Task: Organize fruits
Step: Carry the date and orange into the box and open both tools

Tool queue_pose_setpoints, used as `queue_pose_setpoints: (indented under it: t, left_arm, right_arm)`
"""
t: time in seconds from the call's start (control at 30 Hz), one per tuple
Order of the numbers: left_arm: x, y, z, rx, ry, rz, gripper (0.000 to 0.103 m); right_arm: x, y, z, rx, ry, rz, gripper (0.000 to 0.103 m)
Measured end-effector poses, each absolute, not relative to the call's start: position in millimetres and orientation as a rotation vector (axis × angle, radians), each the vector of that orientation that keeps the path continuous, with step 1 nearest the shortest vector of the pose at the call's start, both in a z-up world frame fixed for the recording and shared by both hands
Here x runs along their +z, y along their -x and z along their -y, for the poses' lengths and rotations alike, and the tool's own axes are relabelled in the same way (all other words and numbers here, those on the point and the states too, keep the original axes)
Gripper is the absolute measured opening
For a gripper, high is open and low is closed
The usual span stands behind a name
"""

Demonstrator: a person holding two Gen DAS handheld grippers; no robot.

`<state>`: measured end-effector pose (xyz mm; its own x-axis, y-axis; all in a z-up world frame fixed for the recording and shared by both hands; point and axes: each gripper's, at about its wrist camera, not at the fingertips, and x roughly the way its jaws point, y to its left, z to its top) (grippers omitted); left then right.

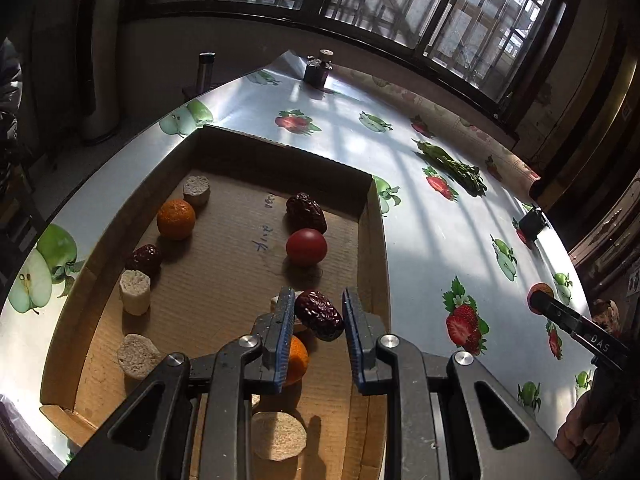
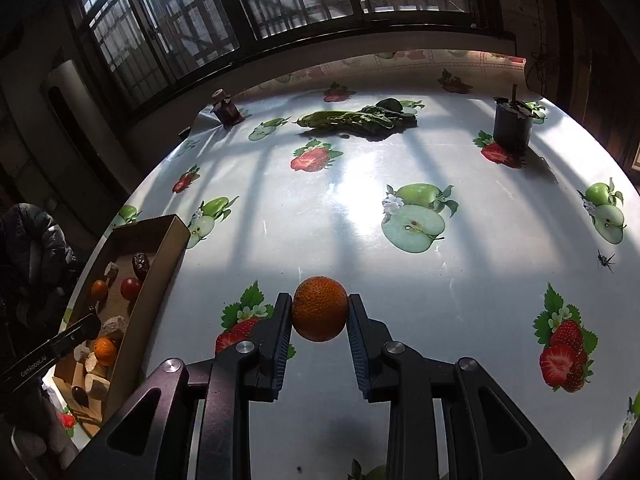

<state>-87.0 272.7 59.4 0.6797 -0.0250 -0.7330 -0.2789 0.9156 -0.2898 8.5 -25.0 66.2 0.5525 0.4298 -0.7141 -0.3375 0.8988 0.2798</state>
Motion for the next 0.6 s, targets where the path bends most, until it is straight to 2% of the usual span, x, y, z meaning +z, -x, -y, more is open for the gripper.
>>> queue_pose_setpoints:
  t: [0.33, 0.6]
  left_arm:
    - [48, 113, -327, 0.273, 0.383, -0.803, 0.024]
    - [38, 120, -334, 0.243, 0.356, -0.792, 0.024]
  right_arm:
    - [67, 60, -119, 0.767, 0.047, -0.883, 0.03]
    - [40, 84, -173, 0.785, 0.205, -0.884, 0.03]
